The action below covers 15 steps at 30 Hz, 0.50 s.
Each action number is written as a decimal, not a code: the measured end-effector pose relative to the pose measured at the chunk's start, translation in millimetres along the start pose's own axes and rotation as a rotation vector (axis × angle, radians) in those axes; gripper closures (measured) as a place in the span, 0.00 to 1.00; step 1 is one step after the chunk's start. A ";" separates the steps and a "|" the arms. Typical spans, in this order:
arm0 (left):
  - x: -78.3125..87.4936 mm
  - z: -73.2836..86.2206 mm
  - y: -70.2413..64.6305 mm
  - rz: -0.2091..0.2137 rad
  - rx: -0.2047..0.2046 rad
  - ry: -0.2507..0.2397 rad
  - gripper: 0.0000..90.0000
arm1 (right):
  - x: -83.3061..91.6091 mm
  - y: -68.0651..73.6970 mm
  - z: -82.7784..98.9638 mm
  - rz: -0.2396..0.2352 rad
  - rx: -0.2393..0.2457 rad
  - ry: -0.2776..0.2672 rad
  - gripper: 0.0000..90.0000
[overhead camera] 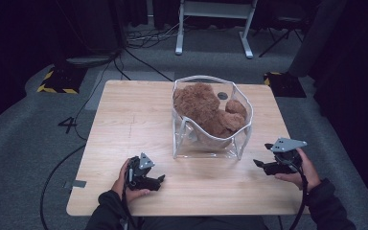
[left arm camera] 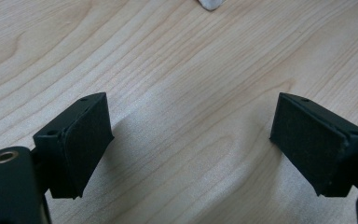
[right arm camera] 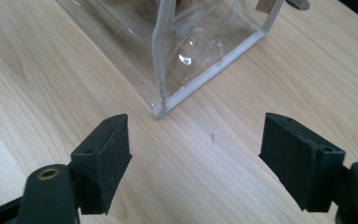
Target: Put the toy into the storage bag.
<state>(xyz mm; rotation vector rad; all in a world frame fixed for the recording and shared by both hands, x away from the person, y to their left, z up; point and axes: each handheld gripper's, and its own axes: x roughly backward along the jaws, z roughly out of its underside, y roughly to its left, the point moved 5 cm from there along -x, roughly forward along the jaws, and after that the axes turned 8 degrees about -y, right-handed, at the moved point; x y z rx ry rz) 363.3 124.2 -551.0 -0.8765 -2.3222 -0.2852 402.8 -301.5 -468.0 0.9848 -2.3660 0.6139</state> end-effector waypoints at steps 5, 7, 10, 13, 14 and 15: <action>0.0 0.0 0.0 0.000 0.000 0.000 0.14 | 2.4 0.0 10.6 -0.010 -0.015 -0.001 0.26; 0.0 0.0 -0.1 0.000 0.001 0.000 0.14 | 3.2 -0.4 14.4 -0.017 -0.022 -0.001 0.26; 0.0 0.0 0.0 0.000 0.000 0.000 0.14 | 3.8 -0.1 20.2 -0.024 -0.024 -0.005 0.25; -0.1 0.0 0.0 0.000 0.001 -0.001 0.14 | 4.4 0.9 25.0 -0.024 -0.018 -0.010 0.25; -0.2 -0.1 -0.1 0.000 0.001 -0.002 0.14 | 4.7 1.3 28.8 -0.019 -0.013 -0.009 0.25; -0.2 -0.1 -0.1 0.000 0.001 -0.002 0.14 | 4.7 1.3 28.8 -0.019 -0.013 -0.009 0.25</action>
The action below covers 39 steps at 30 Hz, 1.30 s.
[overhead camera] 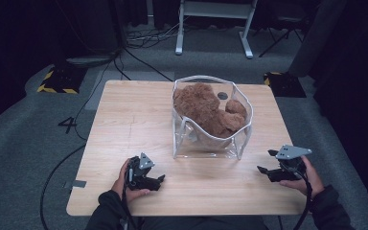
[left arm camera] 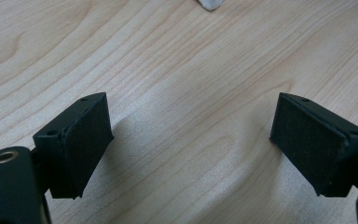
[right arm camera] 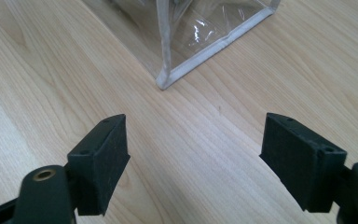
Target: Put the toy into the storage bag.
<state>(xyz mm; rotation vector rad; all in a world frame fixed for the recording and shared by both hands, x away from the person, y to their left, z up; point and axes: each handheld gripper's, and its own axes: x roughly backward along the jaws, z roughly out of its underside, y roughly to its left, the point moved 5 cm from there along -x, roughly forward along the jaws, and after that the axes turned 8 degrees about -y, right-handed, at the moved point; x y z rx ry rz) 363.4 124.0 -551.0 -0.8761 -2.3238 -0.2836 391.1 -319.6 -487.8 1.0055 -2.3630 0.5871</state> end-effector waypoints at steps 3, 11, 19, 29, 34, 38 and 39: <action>0.1 0.0 0.0 0.001 0.000 0.002 0.14 | 0.5 -0.4 7.8 0.004 0.002 0.000 0.25; 0.1 0.0 0.0 0.000 0.000 0.002 0.14 | 0.2 -3.4 21.5 0.018 -0.018 0.009 0.26; 0.1 0.0 0.1 0.000 0.000 0.001 0.14 | -1.6 -6.0 37.2 0.028 -0.038 0.020 0.26; 0.2 0.0 0.0 0.000 -0.001 0.002 0.14 | 1.9 -11.7 56.7 0.037 -0.092 0.020 0.26; 0.0 0.1 -0.2 -0.003 0.002 -0.001 0.14 | 3.7 -13.5 69.5 0.031 -0.134 0.022 0.26; 0.2 0.1 -0.1 -0.003 0.001 0.001 0.14 | 5.4 -15.3 76.0 0.020 -0.165 0.012 0.25; 0.1 0.2 -0.5 -0.002 0.005 0.000 0.14 | 6.5 -14.8 78.0 0.019 -0.180 0.002 0.25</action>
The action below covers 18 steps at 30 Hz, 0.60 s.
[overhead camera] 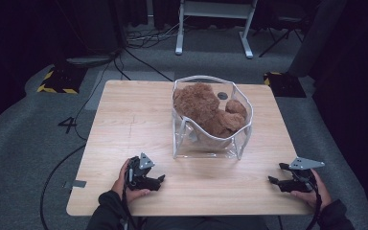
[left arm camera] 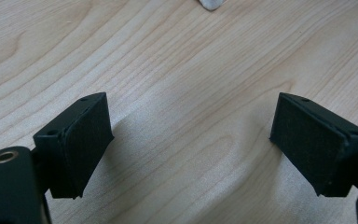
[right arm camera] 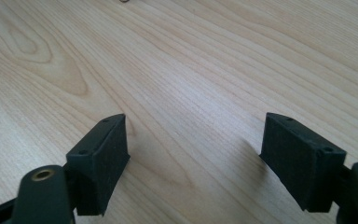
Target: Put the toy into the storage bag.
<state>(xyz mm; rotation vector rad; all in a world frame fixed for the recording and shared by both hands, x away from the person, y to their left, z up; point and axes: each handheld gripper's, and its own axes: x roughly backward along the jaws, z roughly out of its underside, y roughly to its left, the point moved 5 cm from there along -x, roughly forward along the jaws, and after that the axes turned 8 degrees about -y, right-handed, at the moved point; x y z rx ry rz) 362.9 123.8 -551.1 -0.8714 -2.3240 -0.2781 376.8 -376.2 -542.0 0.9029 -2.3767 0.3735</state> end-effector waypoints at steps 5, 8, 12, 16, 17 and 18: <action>0.2 0.1 0.0 -0.004 0.001 0.000 0.14 | -0.2 -2.8 5.4 -0.007 -0.049 -0.039 0.21; 0.2 0.1 0.0 -0.003 0.001 0.001 0.14 | 0.0 -3.0 5.9 0.002 -0.053 -0.041 0.21; 0.0 0.0 0.0 0.000 0.001 0.001 0.14 | -0.6 -3.1 5.6 0.008 -0.057 -0.040 0.20; -0.2 0.0 0.1 -0.002 0.000 -0.002 0.14 | -0.7 -3.1 5.6 0.008 -0.058 -0.040 0.20; -0.2 0.0 0.0 -0.001 0.000 -0.002 0.14 | -0.8 -3.1 5.6 0.008 -0.058 -0.040 0.20; 0.0 0.0 0.1 -0.001 -0.001 0.000 0.14 | -0.8 -3.2 5.5 0.009 -0.059 -0.040 0.20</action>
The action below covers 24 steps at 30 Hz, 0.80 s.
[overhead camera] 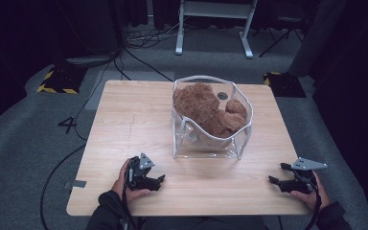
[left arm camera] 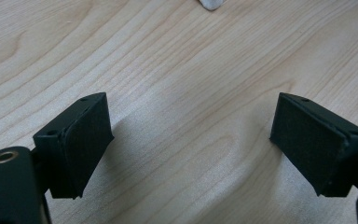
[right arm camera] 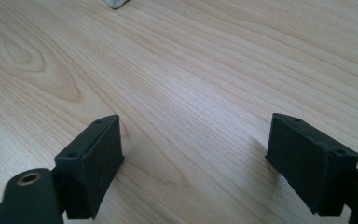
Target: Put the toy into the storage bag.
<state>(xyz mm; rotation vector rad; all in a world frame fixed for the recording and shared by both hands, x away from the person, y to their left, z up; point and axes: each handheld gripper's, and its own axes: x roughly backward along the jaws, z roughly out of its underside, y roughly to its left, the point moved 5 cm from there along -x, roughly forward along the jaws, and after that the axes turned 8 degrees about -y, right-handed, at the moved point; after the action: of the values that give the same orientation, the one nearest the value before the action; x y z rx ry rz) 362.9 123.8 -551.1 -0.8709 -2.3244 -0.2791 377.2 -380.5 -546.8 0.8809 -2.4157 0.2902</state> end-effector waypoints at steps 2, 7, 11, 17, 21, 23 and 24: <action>0.0 0.0 0.0 0.001 0.000 0.000 0.14 | -0.1 0.0 -0.1 0.002 -0.002 0.000 0.20; 0.0 0.1 -0.1 0.001 0.001 0.001 0.14 | -0.2 -0.1 -0.1 0.006 -0.005 0.001 0.20; 0.0 -0.1 0.4 0.001 -0.004 0.001 0.14 | -0.2 -0.1 -0.1 0.006 -0.005 0.001 0.20; -0.2 -0.3 0.5 0.003 -0.005 0.002 0.14 | -0.2 -0.2 -0.1 0.006 -0.005 0.000 0.20; -0.4 -0.3 0.5 0.002 -0.004 0.000 0.14 | -0.1 -0.2 -0.1 0.005 -0.006 0.001 0.20; -0.4 -0.3 0.5 0.003 -0.005 0.000 0.14 | -0.2 -0.3 -0.1 0.007 -0.007 0.001 0.20; -0.5 -0.4 0.5 0.002 -0.004 0.000 0.14 | -0.2 -0.3 -0.1 0.007 -0.007 0.000 0.20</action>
<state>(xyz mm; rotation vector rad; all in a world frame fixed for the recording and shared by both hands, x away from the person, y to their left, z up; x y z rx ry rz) 363.7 123.8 -551.1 -0.8754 -2.3236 -0.2835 377.6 -380.6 -546.8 0.8697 -2.4184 0.2847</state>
